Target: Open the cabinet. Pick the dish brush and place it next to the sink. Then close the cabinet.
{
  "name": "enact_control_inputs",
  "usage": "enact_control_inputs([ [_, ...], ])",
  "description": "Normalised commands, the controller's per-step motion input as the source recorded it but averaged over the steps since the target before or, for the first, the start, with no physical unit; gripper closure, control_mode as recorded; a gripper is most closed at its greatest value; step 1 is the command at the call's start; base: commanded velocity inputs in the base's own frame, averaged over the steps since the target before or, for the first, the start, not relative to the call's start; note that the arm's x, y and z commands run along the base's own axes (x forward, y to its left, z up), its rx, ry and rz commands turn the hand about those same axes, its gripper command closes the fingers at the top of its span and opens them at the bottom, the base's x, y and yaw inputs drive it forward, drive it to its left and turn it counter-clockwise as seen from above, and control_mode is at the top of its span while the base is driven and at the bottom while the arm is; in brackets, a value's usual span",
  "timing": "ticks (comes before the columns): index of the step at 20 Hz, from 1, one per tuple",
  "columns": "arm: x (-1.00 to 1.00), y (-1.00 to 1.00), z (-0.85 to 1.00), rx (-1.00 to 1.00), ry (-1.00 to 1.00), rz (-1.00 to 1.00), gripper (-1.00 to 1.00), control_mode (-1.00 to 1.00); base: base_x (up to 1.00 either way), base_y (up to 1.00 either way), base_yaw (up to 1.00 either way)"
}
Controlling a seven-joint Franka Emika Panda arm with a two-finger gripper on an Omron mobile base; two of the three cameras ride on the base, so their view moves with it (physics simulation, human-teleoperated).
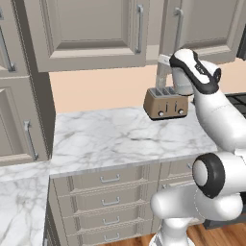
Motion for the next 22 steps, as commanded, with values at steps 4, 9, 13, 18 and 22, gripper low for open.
enact_control_inputs([
  [4, 0.55, 0.15, 0.0, 0.0, 0.01, -0.09, -1.0, -1.0, 0.0, 0.0, 0.0],
  [9, 0.44, 0.02, 0.0, 0.0, 0.0, -0.07, -1.0, -1.0, 0.0, 0.0, 0.0],
  [13, 0.35, 0.0, 0.0, 0.0, 0.0, -0.01, -1.0, -1.0, 0.0, 0.0, 0.0],
  [18, 0.43, 0.0, 0.0, 0.02, 0.0, 0.0, -1.0, -1.0, 0.0, 0.0, 0.0],
  [22, 0.45, 0.0, 0.0, 0.0, 0.0, 0.0, -1.0, -1.0, 0.0, 0.0, 0.0],
])
